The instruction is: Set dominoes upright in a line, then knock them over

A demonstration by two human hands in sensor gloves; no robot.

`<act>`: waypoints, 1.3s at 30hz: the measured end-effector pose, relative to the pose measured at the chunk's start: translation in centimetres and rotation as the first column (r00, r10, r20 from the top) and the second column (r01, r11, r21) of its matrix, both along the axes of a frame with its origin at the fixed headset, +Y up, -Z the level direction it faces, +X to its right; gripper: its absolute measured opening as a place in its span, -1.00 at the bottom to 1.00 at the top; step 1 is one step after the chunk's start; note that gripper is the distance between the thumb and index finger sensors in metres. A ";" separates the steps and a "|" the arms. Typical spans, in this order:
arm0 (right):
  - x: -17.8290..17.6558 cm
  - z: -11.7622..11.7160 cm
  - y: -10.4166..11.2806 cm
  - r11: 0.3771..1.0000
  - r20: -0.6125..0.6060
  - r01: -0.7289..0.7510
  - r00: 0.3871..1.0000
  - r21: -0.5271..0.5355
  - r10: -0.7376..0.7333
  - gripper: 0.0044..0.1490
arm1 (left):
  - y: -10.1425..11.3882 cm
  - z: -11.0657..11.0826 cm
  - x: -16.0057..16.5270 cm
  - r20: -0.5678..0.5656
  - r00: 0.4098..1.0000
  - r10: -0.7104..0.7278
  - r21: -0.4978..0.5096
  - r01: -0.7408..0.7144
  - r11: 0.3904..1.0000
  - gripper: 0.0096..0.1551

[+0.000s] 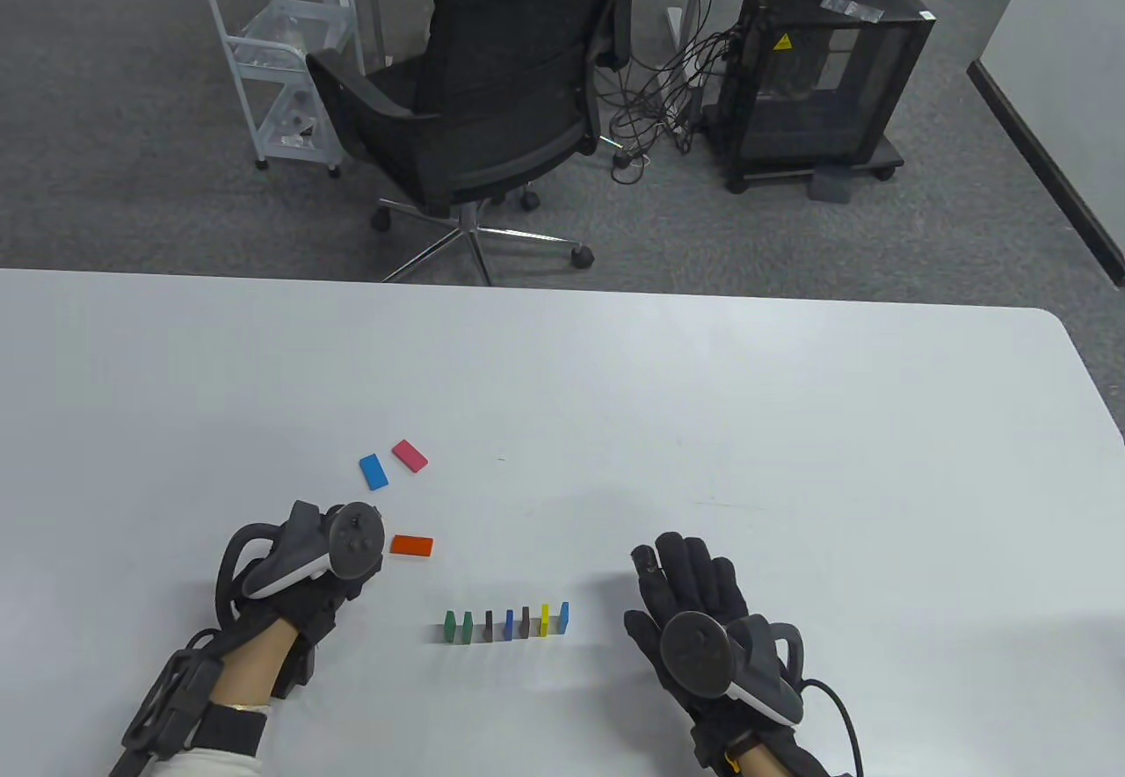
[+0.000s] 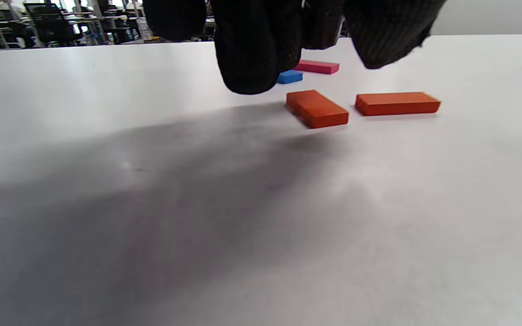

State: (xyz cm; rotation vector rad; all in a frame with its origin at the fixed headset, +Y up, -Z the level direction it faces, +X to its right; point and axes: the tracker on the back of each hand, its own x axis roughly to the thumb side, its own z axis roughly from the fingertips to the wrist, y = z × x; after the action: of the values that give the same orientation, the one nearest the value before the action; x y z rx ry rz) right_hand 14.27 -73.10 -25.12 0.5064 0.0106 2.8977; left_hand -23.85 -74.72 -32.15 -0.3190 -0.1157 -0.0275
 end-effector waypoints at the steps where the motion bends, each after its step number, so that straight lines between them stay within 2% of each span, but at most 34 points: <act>1: 0.0 0.0 0.0 1.000 0.000 -0.001 1.000 -0.001 0.001 -0.11 | -0.3 -0.4 0.1 -0.007 1.000 -0.005 -0.014 0.005 1.000 -0.29; 4: 0.0 0.0 0.0 1.000 0.000 -0.004 1.000 -0.002 0.004 -0.11 | -1.2 -1.6 0.6 -0.025 0.999 -0.043 -0.104 0.040 0.994 -0.26; 6: 0.1 0.0 0.0 1.000 0.001 -0.002 1.000 -0.001 0.002 -0.11 | -1.3 -1.9 1.0 -0.024 0.996 -0.088 -0.081 0.085 0.993 -0.26; 9: 0.1 0.0 0.0 1.000 0.001 -0.002 1.000 -0.002 0.002 -0.11 | -1.6 -2.3 1.5 -0.019 0.990 -0.137 -0.101 0.134 0.986 -0.29; 13: 0.1 0.0 0.0 1.000 -0.001 -0.008 1.000 -0.008 0.008 -0.11 | -1.9 -2.5 1.7 -0.012 0.987 -0.158 -0.086 0.156 0.984 -0.35; 17: 0.1 0.0 0.0 1.000 -0.001 -0.011 1.000 -0.011 0.011 -0.11 | -2.1 -2.4 1.9 0.009 0.984 -0.178 -0.103 0.178 0.979 -0.22; 20: 0.0 0.0 0.0 1.000 -0.001 -0.012 1.000 -0.013 0.012 -0.11 | -1.9 -1.9 1.8 0.033 0.981 -0.189 -0.070 0.191 0.979 -0.17; 28: 0.0 0.0 0.0 1.000 -0.004 -0.013 1.000 -0.016 0.013 -0.11 | -0.8 0.6 0.4 0.075 0.996 -0.056 0.048 0.053 0.997 -0.37; 33: -0.1 0.0 0.0 1.000 -0.008 -0.014 1.000 -0.020 0.014 -0.11 | 0.3 2.6 0.6 0.151 0.988 0.044 0.118 -0.062 0.991 -0.40; 36: -0.2 0.0 -0.1 1.000 -0.012 -0.017 1.000 -0.023 0.017 -0.11 | 0.7 3.6 1.2 0.225 0.968 0.113 0.122 -0.143 0.982 -0.40; 39: -0.2 0.0 -0.1 1.000 -0.014 -0.016 1.000 -0.023 0.016 -0.11 | 0.6 4.6 2.2 0.319 0.931 0.176 0.082 -0.213 0.974 -0.40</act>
State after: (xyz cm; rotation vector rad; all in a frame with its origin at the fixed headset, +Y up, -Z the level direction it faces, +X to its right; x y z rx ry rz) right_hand 14.04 -73.17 -25.11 0.5244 0.0506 2.9062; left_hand -21.62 -74.17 -27.52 -0.1844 -0.4568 0.1133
